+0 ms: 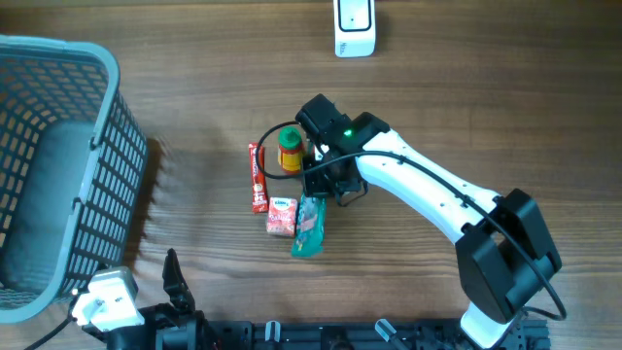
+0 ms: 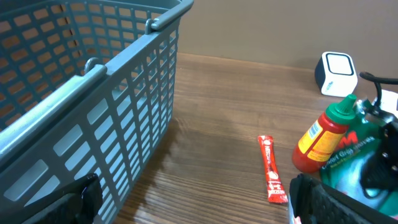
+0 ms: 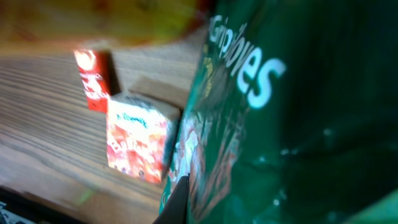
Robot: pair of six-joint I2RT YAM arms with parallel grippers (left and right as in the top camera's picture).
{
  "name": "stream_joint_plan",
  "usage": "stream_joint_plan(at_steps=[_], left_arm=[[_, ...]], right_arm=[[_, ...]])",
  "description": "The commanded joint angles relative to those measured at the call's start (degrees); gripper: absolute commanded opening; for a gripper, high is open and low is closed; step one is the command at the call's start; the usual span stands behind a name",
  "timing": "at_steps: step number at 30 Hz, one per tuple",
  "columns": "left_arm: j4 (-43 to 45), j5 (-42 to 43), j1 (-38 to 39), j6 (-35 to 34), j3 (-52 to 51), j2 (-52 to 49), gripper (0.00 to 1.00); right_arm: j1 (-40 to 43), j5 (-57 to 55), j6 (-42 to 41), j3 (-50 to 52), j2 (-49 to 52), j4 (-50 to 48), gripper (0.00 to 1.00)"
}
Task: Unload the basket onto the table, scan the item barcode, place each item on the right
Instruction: 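Reach the right gripper to the green 3M gloves pack and grasp it, then pull the 3M pack out from beside the jars and lift it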
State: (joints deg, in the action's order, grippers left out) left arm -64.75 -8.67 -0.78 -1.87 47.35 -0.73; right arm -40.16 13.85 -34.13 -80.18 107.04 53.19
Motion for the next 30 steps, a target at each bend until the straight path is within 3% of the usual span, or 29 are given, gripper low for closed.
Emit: stream_joint_plan(at_steps=[1, 10, 15, 16, 19, 28, 30], left_arm=[[0.2, 0.3, -0.2, -0.3, 0.0, 0.5, 1.0], [0.2, 0.3, -0.3, -0.3, 0.0, 0.5, 1.0], [0.2, 0.3, -0.2, -0.3, 0.0, 0.5, 1.0], [0.2, 0.3, -0.3, -0.3, 0.0, 0.5, 1.0], [0.2, 0.3, -0.3, -0.3, 0.0, 0.5, 1.0], [0.2, 0.3, -0.2, -0.3, 0.0, 0.5, 1.0], [0.2, 0.3, -0.2, -0.3, 0.0, 0.5, 1.0]], right_arm=[[-0.2, -0.3, -4.0, -4.9, -5.2, 2.6, 0.04], [-0.1, -0.5, -23.8, -6.3, -27.9, 7.5, 0.04], [-0.1, -0.6, -49.2, -6.3, -31.1, 21.3, 0.04], [0.2, -1.2, -58.0, -6.3, -31.1, 25.8, 0.04], [1.5, -2.1, -66.5, -6.3, -31.1, 29.4, 0.04], [6.1, -1.9, -65.9, -6.3, -31.0, 30.4, 0.04], [6.1, -6.5, -60.0, -6.3, -31.0, 30.5, 0.04]])
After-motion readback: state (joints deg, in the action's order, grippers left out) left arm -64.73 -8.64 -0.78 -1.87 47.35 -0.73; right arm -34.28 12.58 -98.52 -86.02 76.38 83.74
